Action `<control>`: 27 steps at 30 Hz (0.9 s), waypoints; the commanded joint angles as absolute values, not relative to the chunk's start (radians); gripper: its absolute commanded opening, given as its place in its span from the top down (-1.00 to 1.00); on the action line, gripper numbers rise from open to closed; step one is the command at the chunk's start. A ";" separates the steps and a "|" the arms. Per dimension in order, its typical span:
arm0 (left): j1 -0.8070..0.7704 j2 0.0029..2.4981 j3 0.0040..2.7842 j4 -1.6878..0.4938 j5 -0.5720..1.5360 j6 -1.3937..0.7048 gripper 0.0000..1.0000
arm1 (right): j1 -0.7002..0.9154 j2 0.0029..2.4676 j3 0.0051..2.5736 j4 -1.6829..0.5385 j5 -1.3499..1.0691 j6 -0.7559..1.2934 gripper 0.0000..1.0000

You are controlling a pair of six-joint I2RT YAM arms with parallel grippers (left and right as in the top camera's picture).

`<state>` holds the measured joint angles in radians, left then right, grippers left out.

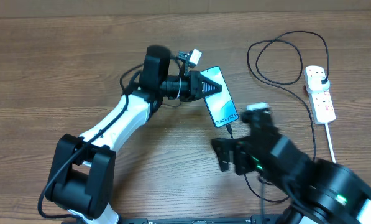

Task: Plug charger to phone and switch on socket
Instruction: 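Lower the plugged-in phone toward the table with the left gripper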

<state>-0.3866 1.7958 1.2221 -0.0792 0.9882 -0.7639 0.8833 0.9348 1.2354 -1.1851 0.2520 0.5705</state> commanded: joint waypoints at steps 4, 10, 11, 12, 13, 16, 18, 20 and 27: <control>-0.355 1.799 1.393 -0.416 0.779 -0.458 0.91 | 0.876 0.819 1.251 -1.222 0.329 0.626 -1.00; -0.245 1.860 1.411 -0.486 1.009 -0.422 0.92 | 0.876 0.817 1.250 -1.245 0.316 0.673 -1.00; -0.225 1.884 1.411 -0.468 1.076 -0.422 0.92 | 0.876 0.817 1.250 -1.250 0.310 0.683 -1.00; -0.209 1.907 1.411 -0.453 1.124 -0.422 0.91 | 0.876 0.817 1.250 -1.253 0.307 0.688 -1.00; -0.197 1.930 1.411 -0.437 1.158 -0.422 0.92 | 0.876 0.817 1.250 -1.254 0.299 0.690 -1.00; -0.183 1.996 1.412 -0.403 1.171 -0.422 0.92 | 0.876 0.817 1.250 -1.254 0.251 0.720 -1.00; -0.187 2.035 1.419 -0.391 1.155 -0.422 0.92 | 0.876 0.817 1.250 -1.256 0.204 0.733 -1.00; -0.199 2.073 1.432 -0.384 1.137 -0.422 0.92 | 0.876 0.817 1.250 -1.260 0.151 0.733 -1.00; -0.274 2.239 1.523 -0.382 1.169 -0.414 0.92 | 0.876 0.817 1.250 -1.292 0.056 0.733 -1.00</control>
<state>-0.2394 2.1853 1.4631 -0.3889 1.0885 -0.4374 0.8833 0.8211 1.2362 -1.2842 0.1184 0.7223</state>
